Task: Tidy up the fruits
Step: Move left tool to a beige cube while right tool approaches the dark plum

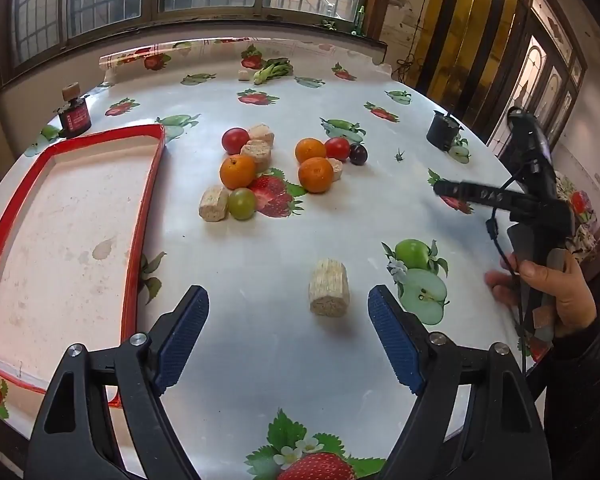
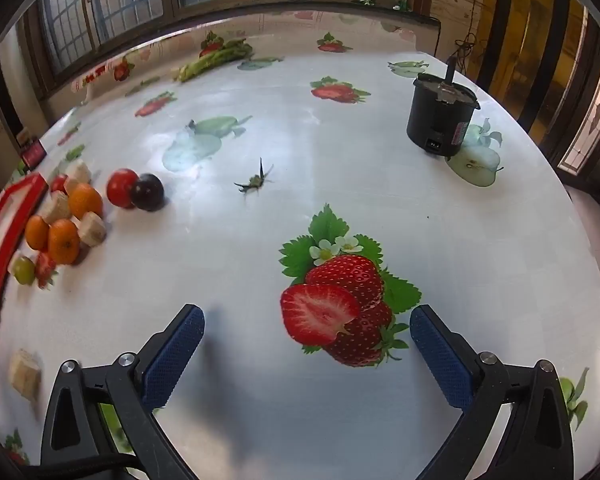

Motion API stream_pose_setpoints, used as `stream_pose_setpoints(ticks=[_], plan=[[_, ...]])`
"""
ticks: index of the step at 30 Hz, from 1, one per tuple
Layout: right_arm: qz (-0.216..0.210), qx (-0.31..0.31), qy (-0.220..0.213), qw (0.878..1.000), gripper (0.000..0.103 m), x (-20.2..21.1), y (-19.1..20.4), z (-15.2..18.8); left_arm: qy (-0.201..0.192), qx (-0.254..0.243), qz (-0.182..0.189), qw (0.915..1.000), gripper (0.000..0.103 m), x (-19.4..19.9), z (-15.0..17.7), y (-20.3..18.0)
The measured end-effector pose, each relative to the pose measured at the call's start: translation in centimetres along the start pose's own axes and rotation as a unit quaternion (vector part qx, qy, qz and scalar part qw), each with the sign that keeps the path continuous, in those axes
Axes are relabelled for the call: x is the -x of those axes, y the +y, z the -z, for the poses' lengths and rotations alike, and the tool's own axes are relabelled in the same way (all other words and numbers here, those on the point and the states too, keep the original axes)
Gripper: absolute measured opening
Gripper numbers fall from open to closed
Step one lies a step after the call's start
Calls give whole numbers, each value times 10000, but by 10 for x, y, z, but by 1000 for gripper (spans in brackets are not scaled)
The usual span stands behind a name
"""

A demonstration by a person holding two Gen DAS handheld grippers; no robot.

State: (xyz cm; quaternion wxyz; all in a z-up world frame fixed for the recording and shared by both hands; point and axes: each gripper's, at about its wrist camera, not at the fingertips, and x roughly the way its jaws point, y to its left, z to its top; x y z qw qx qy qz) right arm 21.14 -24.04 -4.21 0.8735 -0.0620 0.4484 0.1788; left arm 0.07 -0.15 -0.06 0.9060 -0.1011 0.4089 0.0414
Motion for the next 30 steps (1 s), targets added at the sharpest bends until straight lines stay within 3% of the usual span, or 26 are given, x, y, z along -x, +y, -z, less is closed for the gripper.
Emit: stream_pose_setpoints(ticks=[2,5,7,8,13,17,22,26,30], plan=[[-748,-665,-330,9944,103,21,-7,2,31,-30,36,10000,82,-2,1,-5],[-1963,-1226,-306,9724,103,36,-8,3,85,-89,84,9999,82,-2,3,-9],[-2354,-1233,-316,9635,103,45,0,1,97,-116,101,9998,82,-3,4,-7],[-2366,-1143,-319,9643,103,50,6,0,71,-119,80,9999,82,-1,5,-10],[-1653,-175,-593,9843,103,80,46,-8,-90,-267,-74,9996,82,9,7,-10],[-1423,460,-331,9882,103,81,64,-8,-143,-317,-207,9992,82,16,5,-8],[-1462,939,-371,9841,103,82,69,-1,-422,-565,-817,9942,82,22,2,-10],[-1400,1281,-495,9806,103,90,76,4,-537,-501,-921,9930,82,27,-2,-7],[-1471,1560,-590,9750,103,99,81,5,-338,-633,-1118,9911,82,30,-3,-9]])
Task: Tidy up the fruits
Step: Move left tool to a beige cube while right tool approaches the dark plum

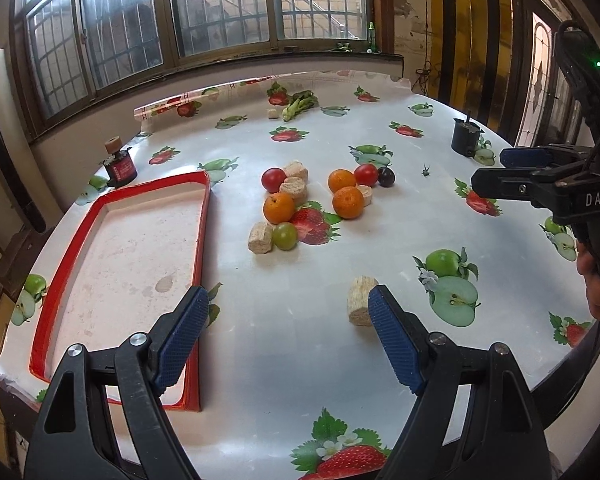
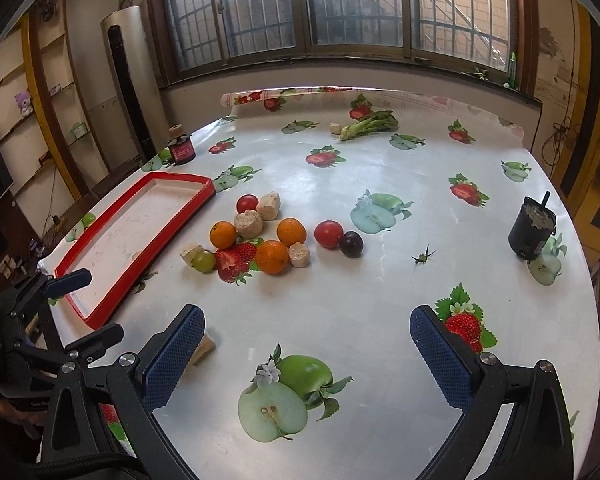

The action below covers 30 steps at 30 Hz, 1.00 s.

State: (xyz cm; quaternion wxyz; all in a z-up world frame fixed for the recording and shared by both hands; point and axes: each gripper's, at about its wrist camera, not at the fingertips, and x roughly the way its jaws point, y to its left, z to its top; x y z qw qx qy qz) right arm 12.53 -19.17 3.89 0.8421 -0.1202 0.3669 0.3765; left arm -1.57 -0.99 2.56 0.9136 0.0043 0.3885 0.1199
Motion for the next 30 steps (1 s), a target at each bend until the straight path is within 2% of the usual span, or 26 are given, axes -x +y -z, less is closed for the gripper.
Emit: stream_pose_setpoints(ticks=[18,30], plan=[[-166,435,43,9989,103,8,10,7,-133,-30,35,9999,82,1,-1,-7],[-186,545,160,9982,103,-6,15,4,-26,49,188,9998,82,-4,3,-6]])
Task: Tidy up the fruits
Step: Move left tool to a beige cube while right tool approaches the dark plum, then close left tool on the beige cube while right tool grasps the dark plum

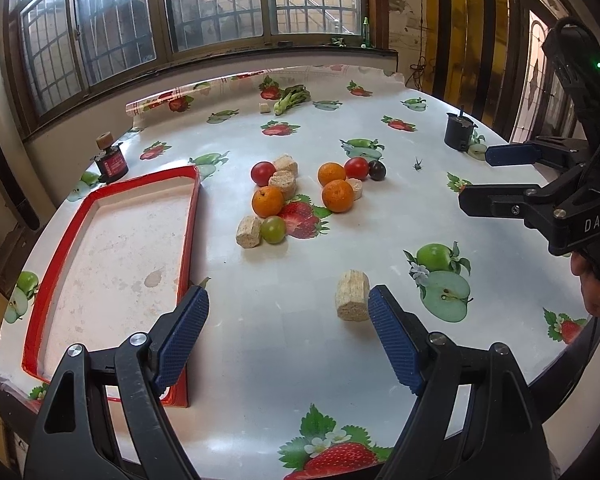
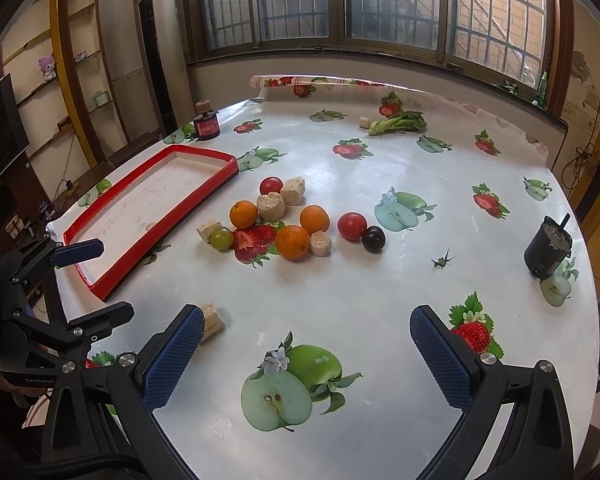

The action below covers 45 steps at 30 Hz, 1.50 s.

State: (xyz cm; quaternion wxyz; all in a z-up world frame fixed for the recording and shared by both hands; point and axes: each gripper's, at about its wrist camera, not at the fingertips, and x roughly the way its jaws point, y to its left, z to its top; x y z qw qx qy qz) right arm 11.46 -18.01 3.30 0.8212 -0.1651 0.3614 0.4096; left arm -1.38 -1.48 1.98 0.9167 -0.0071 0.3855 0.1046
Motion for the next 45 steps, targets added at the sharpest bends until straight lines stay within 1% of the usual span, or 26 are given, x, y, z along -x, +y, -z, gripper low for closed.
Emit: stream_pose_setpoints(ticks=[8,15,19,21,23,24,25,26,27,29,30,33,34,35,36,37,38,40,42,44,45], plan=[[-47,75,70,9999,103,-7,2,-1,119,-4,59,9999,82,-4,3,1],[-47,87,190,9998,103,-20,-2,-3,415,129,533,9976,82,-23,3,-4],[-45,-39,230,9997,101,-32,-15,-7,601,134,741,9953,82,-39,0,-15],[16,-141,242,9996,94,-40,-24,-11,674,101,733,9950,82,-48,-3,-20],[21,-248,321,9992,84,-51,-34,-16,785,100,704,9944,82,-58,-5,-23],[-12,-314,363,9988,81,-57,-39,-18,836,128,718,9938,82,-63,-6,-23],[-50,-384,417,9984,75,-63,-45,-21,871,162,746,9933,82,-66,-6,-23],[-67,-443,473,9979,70,-70,-50,-23,908,184,769,9927,78,-70,-7,-23],[-68,-490,507,9975,67,-77,-54,-25,950,193,778,9922,75,-74,-7,-23],[-62,-582,573,9966,57,-90,-63,-29,1067,208,810,9908,63,-81,-6,-23],[-76,-624,602,9962,55,-96,-67,-31,1153,245,859,9893,59,-85,-5,-22],[-78,-737,657,9951,53,-113,-77,-36,1115,230,874,9896,53,-85,-6,-23],[-112,-767,667,9948,51,-118,-79,-38,1116,233,879,9896,44,-84,-6,-23],[-144,-792,668,9945,51,-123,-82,-41,1098,236,884,9897,38,-84,-7,-23],[-140,-797,660,9945,50,-126,-83,-43,1081,234,902,9898,36,-84,-7,-24],[-106,-779,663,9947,49,-130,-83,-46,1068,233,922,9897,31,-84,-7,-24],[-90,-756,684,9947,46,-135,-83,-48,1059,227,957,9895,25,-84,-7,-24],[-92,-714,760,9945,43,-145,-81,-50,1048,199,995,9893,25,-84,-8,-24],[-205,-738,619,9951,42,-146,-82,-51,1046,195,1068,9886,25,-83,-7,-25],[-230,-749,614,9950,29,-145,-83,-50,1078,225,1174,9870,25,-82,-6,-24],[-186,-743,626,9951,24,-144,-82,-49,1089,246,1209,9864,25,-81,-5,-24]])
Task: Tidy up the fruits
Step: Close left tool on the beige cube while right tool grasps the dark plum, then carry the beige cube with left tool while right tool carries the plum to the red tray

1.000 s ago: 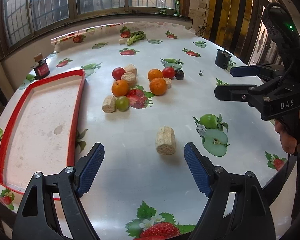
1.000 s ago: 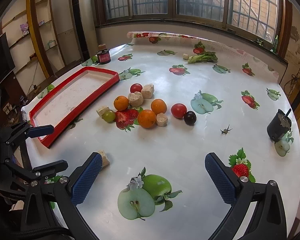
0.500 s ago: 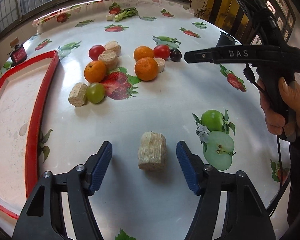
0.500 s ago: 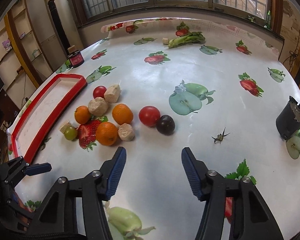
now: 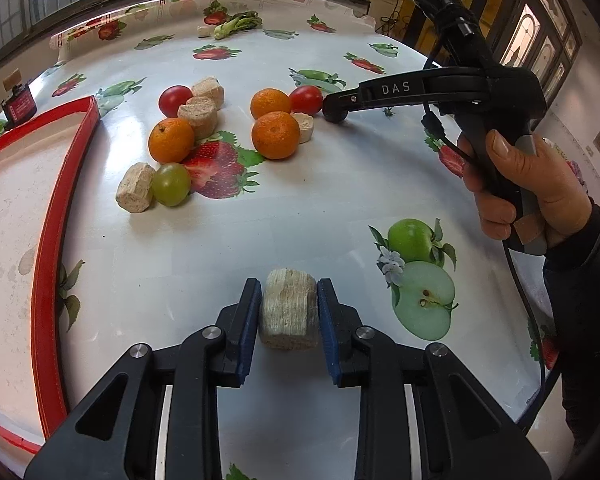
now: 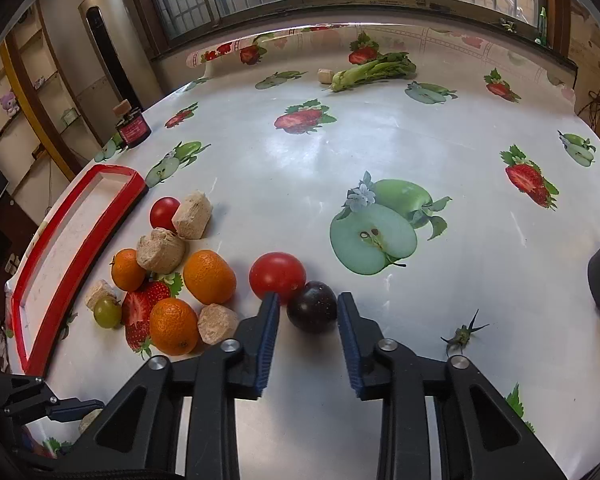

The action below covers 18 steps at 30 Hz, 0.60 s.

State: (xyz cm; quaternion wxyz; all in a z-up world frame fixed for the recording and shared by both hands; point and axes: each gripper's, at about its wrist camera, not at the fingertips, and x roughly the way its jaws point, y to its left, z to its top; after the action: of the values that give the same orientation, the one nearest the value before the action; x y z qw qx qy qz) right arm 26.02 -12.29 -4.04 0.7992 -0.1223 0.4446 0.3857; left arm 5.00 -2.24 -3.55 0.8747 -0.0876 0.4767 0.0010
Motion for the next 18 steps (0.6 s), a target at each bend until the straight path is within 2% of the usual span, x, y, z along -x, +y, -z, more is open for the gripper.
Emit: stream_pose_setpoints(ticks=[4,10,18], plan=[[-43,35,-1,10000,24,8,4,11,20,88,92,9999,25,5,2,4],[-71,45,-117,9999,24,27,15,26,-192,163,61,9997,25,26,4,15],[-419,206,-372,9982,24,59,59,41,-416,337,29,9986,25,47,10,35]])
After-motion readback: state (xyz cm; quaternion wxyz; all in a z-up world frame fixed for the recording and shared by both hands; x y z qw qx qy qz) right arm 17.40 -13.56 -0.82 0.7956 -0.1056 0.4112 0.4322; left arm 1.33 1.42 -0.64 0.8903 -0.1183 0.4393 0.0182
